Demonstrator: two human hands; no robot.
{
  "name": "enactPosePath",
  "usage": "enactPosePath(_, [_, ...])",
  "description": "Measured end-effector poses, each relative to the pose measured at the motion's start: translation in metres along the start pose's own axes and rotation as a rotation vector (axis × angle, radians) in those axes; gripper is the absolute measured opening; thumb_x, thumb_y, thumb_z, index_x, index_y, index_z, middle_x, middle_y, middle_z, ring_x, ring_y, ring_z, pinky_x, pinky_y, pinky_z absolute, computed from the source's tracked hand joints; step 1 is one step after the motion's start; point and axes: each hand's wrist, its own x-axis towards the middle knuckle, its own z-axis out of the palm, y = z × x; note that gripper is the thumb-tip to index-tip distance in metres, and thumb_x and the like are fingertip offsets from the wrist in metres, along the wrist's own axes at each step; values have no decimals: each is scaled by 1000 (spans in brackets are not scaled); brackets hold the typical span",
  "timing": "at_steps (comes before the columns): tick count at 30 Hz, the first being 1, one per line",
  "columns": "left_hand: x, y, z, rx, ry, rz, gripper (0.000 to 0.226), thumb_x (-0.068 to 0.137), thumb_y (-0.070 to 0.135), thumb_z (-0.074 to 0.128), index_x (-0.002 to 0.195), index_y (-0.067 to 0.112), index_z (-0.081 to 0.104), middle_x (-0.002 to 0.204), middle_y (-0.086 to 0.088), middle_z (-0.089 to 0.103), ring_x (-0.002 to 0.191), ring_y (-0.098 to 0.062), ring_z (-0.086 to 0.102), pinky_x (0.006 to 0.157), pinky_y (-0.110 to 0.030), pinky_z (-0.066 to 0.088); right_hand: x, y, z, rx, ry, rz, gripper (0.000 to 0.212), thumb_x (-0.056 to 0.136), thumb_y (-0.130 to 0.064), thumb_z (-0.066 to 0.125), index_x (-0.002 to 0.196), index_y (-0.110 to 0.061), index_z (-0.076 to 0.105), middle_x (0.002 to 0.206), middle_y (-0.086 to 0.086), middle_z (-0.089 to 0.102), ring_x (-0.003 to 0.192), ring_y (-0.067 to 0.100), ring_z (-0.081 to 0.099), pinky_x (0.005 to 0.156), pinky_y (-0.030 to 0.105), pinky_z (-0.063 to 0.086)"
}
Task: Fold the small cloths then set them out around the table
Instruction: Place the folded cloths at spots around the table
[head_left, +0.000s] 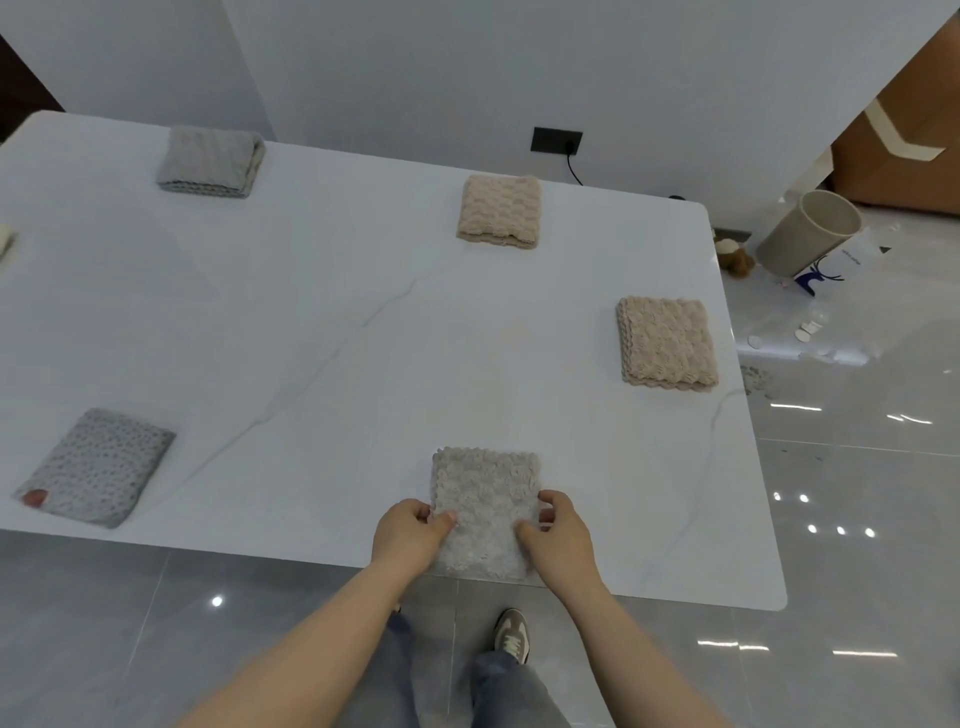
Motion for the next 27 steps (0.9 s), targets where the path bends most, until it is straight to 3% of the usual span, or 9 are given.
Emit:
enactPosePath(2, [1,0,0,10,8,5,28,86,33,65,77,9,55,74,0,51,65,-14,47,55,-23,35,0,0,2,3,9,2,51,89,-14,60,137,-10,41,107,0,49,91,16,53,70,22,43])
enactPosePath(5, [3,-3,1,4,0,3,28,86,32,65,74,11,52,72,2,48,64,-12,45,55,-23,34,2,1,2,4,33,2,53,88,-14,61,137,-10,41,107,1,50,86,14,54,69,22,46])
enactPosePath(9, [4,-7,3,-24,-13,-19,25,84,33,67,83,9,59,78,0,56,74,-17,53,59,-23,38,4,3,2,17,37,14,55,87,-15,62,137,-11,39,90,-7,49,75,4,50,60,16,41])
enactPosePath(12, [3,-9,3,-43,-23,-15,21,85,30,66,76,14,56,76,1,56,69,-12,51,56,-22,37,3,7,2,7,30,34,55,88,-17,61,137,-9,38,85,-7,51,73,5,52,58,16,40])
enactPosePath(16, [6,-12,2,-70,-29,-35,28,85,33,66,97,8,64,95,-4,64,85,-19,60,70,-27,45,1,12,5,16,50,38,51,89,-20,61,134,-9,41,83,-4,55,73,7,54,58,16,40])
enactPosePath(21, [7,-13,3,-75,-17,-16,26,85,32,67,96,9,64,93,-4,65,85,-20,61,74,-28,48,1,14,9,6,78,23,45,89,-21,61,129,-8,46,82,-6,54,75,12,56,64,23,43])
enactPosePath(27, [9,-9,2,-64,39,57,25,88,31,63,93,7,62,88,-5,62,77,-17,55,59,-17,39,6,13,8,-7,107,-24,40,90,-20,61,126,-8,49,81,-7,51,74,12,53,66,23,41])
